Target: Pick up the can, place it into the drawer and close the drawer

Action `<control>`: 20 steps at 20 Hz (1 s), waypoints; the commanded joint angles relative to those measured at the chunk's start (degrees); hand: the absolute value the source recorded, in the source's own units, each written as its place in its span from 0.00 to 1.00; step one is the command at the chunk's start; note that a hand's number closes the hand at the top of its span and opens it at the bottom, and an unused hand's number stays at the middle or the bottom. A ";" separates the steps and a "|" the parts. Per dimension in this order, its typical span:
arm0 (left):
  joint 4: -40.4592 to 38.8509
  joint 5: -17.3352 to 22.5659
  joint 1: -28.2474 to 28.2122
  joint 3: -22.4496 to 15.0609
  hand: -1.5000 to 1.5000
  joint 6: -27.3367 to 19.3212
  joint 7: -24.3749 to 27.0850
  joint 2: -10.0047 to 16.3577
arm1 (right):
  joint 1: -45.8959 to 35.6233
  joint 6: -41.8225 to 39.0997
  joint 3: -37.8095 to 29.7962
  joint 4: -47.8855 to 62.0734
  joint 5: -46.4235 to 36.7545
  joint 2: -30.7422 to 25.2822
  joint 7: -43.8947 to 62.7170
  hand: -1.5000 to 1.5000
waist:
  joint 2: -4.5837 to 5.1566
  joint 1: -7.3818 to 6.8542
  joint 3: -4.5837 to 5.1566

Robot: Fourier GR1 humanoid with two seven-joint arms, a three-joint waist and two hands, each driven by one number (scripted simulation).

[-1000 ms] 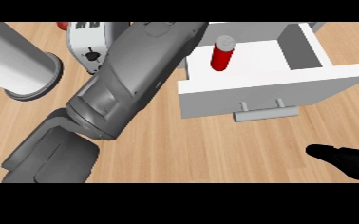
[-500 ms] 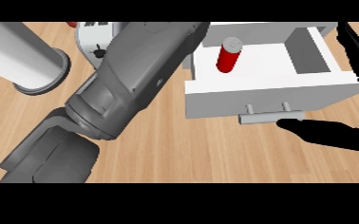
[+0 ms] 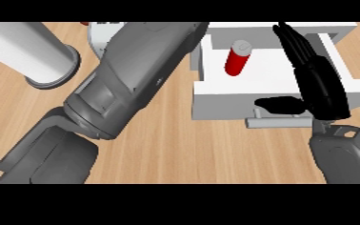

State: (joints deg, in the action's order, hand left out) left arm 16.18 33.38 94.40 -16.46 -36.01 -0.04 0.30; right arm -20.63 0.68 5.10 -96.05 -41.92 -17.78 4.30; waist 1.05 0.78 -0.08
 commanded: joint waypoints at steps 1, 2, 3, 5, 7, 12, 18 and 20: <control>-0.42 -0.17 -0.28 1.14 0.00 2.57 0.72 1.61 | -3.71 3.16 2.65 9.59 -6.76 -0.03 -2.80 0.00 | -0.01 -0.50 0.02; 0.36 -0.52 -0.09 0.77 0.00 1.43 -0.74 0.25 | -5.50 3.97 2.08 13.57 -7.03 0.60 -3.20 0.00 | -0.32 -1.11 0.02; -0.68 -0.16 -1.12 1.69 0.00 2.57 1.33 0.70 | -3.77 7.02 3.31 14.96 -8.54 1.34 -6.03 0.00 | 0.07 -0.35 -0.02; 0.63 -0.30 -1.08 1.93 0.00 2.73 -0.55 2.56 | -7.73 9.97 3.63 20.84 -10.76 4.13 -5.11 0.00 | -0.29 -1.52 0.02; 0.72 -0.67 0.19 2.23 0.00 1.88 -1.45 2.28 | -11.49 10.81 0.84 26.05 -10.12 2.39 -7.91 0.00 | -0.25 -1.36 0.00; 4.15 -2.16 -4.70 1.00 0.00 2.20 -1.64 3.90 | -16.89 20.18 0.88 39.43 -15.91 7.63 -6.32 0.00 | -0.68 -3.43 0.05; 7.66 -2.73 -6.46 1.16 0.00 3.65 -4.85 7.84 | -25.88 29.35 -3.43 52.12 -18.44 8.23 -6.15 0.00 | -0.63 -4.02 0.04; 10.04 -3.34 -8.44 0.27 0.00 4.22 -5.10 8.25 | -29.30 29.97 -5.08 56.08 -18.09 6.95 -6.91 0.00 | -0.75 -4.92 0.06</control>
State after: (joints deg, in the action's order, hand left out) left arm 22.93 30.58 88.63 -15.63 -32.55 -4.09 7.21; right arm -44.57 27.23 2.54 -47.37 -59.46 -10.23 -1.81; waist 0.47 -3.09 -0.05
